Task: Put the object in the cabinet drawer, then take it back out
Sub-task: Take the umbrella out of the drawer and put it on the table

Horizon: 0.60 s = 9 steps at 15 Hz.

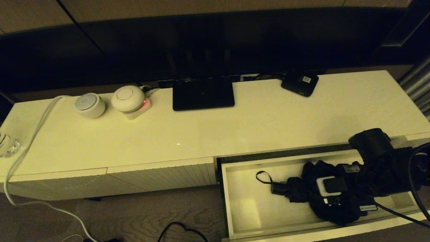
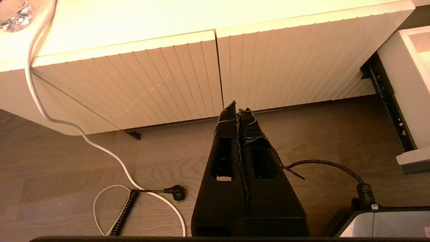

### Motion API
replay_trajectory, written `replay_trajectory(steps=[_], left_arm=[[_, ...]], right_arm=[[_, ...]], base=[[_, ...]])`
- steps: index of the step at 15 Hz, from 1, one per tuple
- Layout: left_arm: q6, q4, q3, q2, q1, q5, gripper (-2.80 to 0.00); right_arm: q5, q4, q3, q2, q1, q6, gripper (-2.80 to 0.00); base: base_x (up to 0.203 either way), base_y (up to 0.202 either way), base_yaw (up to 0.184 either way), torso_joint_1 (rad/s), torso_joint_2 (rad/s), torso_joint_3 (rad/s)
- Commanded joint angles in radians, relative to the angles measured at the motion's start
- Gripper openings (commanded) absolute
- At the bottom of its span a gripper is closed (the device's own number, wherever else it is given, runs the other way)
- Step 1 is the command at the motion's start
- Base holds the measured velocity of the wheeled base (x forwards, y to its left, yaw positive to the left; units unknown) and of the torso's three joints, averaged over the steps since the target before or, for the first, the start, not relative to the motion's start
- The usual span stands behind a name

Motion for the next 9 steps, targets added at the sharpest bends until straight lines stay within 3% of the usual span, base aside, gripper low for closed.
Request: replay_trajectory(steps=[1,9], left_arm=[[0.001,0.0,0.003,0.0,0.0,0.0,-2.8],[0.001,0.0,0.003,0.0,0.0,0.0,-2.8]], right_arm=[[-0.002,0.001,0.007,0.02,0.002,-0.007,0.0],[0.001,-0.036,0.025,0.042,0.012,0.048,0.0]], base=[[0.0,0.0,0.0,0.0,0.0,0.0],[0.0,0.0,0.0,0.0,0.0,0.0]])
